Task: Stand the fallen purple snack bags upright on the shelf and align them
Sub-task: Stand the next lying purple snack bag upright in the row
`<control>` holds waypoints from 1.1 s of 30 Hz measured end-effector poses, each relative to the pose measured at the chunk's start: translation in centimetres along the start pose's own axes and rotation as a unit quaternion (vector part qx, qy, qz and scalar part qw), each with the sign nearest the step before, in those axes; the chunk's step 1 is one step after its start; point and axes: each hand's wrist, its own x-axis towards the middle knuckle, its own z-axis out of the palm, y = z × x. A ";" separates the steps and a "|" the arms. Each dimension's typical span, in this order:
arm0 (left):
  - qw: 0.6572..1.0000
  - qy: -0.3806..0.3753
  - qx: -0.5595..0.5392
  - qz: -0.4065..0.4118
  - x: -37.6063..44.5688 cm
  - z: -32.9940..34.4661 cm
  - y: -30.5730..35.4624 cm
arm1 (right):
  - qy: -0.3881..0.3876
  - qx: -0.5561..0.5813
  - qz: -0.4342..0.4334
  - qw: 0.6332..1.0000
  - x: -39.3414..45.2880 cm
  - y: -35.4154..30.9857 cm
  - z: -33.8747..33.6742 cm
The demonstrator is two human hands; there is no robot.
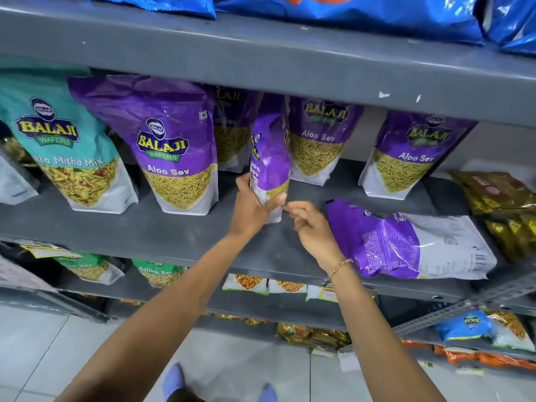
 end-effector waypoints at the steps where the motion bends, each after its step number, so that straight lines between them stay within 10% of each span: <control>1: 1.000 -0.028 0.001 -0.005 0.4 -0.5 -0.3 | 0.010 0.011 0.010 1.000 0.5 -0.2 -0.2; 5: 0.988 -0.153 -0.002 0.007 3.0 -3.3 -0.8 | 0.030 0.035 0.032 0.998 2.6 -0.6 -1.5; 11: 0.998 -0.046 -0.029 0.015 3.6 -4.9 -1.3 | -0.072 -0.046 0.047 0.995 6.5 -0.9 -2.2; 33: 0.996 -0.075 0.044 0.010 0.5 -4.8 -2.5 | 0.066 -0.051 0.040 0.996 1.5 -1.1 1.3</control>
